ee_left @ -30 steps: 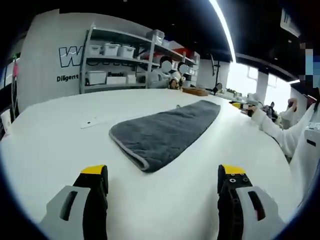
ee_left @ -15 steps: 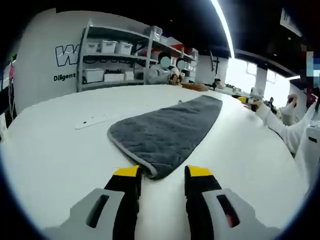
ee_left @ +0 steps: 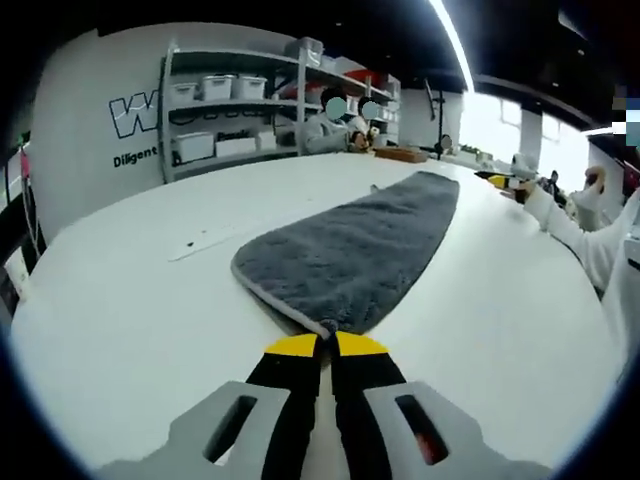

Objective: Open the folded towel by lifting each exposed corner and separating the folded layers until the towel lies flat within the target outline without major curled edges

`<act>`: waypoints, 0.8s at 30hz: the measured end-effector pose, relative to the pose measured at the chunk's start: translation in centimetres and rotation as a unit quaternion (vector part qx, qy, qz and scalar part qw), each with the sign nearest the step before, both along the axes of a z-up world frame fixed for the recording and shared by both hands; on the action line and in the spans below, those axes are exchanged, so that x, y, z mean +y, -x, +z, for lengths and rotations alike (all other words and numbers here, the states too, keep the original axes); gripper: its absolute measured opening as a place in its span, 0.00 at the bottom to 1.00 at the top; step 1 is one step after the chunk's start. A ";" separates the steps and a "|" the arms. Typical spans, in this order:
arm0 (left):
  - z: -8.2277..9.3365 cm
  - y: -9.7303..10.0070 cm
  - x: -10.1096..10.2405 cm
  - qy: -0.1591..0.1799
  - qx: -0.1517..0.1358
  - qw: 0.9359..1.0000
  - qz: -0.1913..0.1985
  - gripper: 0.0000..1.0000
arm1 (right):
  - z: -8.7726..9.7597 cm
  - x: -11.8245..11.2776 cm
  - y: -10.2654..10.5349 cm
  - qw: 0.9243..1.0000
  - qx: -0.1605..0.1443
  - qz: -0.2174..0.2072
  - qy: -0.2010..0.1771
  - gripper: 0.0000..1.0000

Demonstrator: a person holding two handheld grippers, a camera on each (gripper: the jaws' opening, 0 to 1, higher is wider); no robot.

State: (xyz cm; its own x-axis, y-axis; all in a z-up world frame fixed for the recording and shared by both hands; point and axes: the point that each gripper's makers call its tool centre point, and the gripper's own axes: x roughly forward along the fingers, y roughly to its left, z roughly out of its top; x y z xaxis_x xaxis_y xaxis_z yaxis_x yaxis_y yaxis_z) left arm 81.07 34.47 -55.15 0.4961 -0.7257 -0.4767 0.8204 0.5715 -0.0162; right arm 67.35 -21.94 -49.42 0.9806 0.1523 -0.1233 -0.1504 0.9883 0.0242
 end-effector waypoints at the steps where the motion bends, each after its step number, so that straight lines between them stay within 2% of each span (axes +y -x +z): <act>1: 0.0 -0.1 0.6 -0.004 -0.001 1.000 0.005 0.03 | 0.0 0.0 0.0 1.000 0.000 0.001 0.000 0.92; 7: 0.1 -0.5 4.7 -0.030 0.000 0.999 0.042 0.03 | -0.1 0.1 -0.1 1.000 0.000 0.005 -0.002 0.91; 8: 0.1 -0.5 5.0 -0.031 0.000 0.999 0.044 0.03 | 0.0 0.2 -0.1 1.000 0.000 0.005 -0.001 0.91; 15: -0.1 -0.9 10.2 -0.063 0.000 0.994 0.089 0.03 | -0.1 0.5 -0.2 1.000 0.001 0.011 -0.003 0.91; 22: -0.2 -1.8 14.8 -0.073 0.002 0.988 0.134 0.03 | -0.6 0.6 -0.3 1.000 0.007 0.012 -0.004 0.90; 24: -0.2 -1.9 15.6 -0.071 0.003 0.987 0.144 0.03 | -0.8 0.6 -0.4 1.000 0.008 0.013 -0.002 0.90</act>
